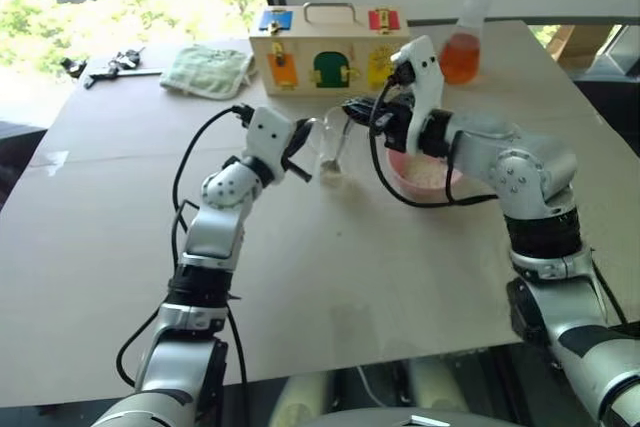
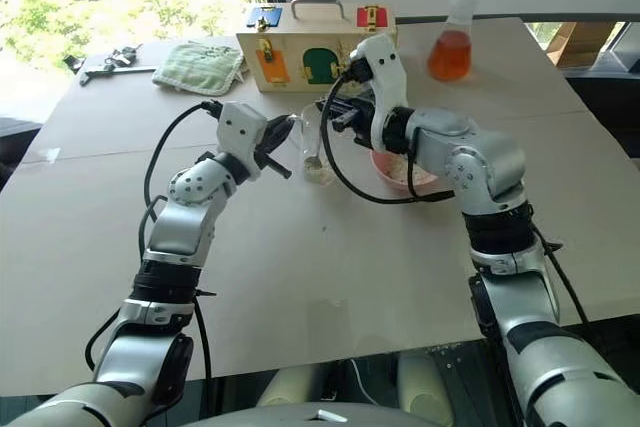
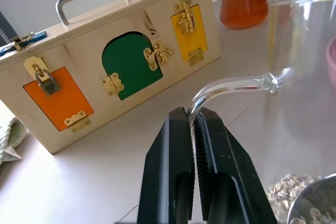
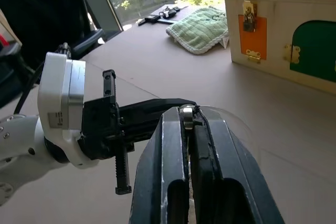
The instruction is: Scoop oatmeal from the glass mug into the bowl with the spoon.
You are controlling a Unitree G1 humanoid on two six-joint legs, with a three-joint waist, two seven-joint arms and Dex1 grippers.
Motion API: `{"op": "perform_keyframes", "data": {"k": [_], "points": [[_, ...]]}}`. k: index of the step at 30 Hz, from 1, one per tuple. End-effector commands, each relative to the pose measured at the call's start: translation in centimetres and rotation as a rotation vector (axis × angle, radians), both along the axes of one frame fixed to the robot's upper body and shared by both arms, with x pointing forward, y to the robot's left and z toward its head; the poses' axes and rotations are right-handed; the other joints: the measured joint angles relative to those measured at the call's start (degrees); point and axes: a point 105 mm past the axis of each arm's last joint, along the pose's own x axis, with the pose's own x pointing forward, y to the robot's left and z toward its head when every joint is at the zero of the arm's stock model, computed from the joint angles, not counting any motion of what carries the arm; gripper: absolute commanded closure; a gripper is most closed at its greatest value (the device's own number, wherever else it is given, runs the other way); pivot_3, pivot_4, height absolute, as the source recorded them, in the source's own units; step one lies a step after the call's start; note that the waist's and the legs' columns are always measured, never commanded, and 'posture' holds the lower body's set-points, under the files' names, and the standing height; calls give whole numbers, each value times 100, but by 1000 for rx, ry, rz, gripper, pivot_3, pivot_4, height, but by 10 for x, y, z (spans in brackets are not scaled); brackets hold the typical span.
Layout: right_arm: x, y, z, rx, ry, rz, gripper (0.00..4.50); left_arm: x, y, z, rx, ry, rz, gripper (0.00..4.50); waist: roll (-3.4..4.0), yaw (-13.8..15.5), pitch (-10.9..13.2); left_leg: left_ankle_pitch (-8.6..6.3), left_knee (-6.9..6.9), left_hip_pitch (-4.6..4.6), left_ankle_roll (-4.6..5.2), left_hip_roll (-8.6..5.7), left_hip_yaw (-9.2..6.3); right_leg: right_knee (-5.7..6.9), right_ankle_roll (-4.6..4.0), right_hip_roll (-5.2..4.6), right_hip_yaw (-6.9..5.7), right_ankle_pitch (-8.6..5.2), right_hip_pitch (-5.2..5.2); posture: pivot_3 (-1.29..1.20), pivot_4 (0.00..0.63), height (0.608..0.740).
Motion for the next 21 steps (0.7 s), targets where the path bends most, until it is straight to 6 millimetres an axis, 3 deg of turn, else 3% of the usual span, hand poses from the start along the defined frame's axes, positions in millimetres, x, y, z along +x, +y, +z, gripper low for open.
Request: {"op": "perform_keyframes", "data": {"k": [1,5,12,21], "points": [[5,-11,6,104,143,-25,4500,-4,-4,22,35,-119,-17,4450,0,3,0,1,1,0,-1,-1,0,2,0,0,0,0,-1,0,150,740],[10,-21,5,128,205,-75,4500,-2,-5,20,56,-130,-21,4450,0,10,0,1,1,0,-2,-4,1,15,0,-2,0,0,-7,0,150,740],[23,-42,20,222,256,-174,4500,0,-9,12,66,-131,-35,4450,0,-79,0,2,1,0,-3,-5,10,25,-1,-4,5,0,-15,0,150,740],[25,-61,34,267,263,-217,4500,4,-11,10,62,-145,-28,4450,0,-109,0,3,1,0,-3,-4,15,29,0,-4,11,0,-18,0,150,740]]}}
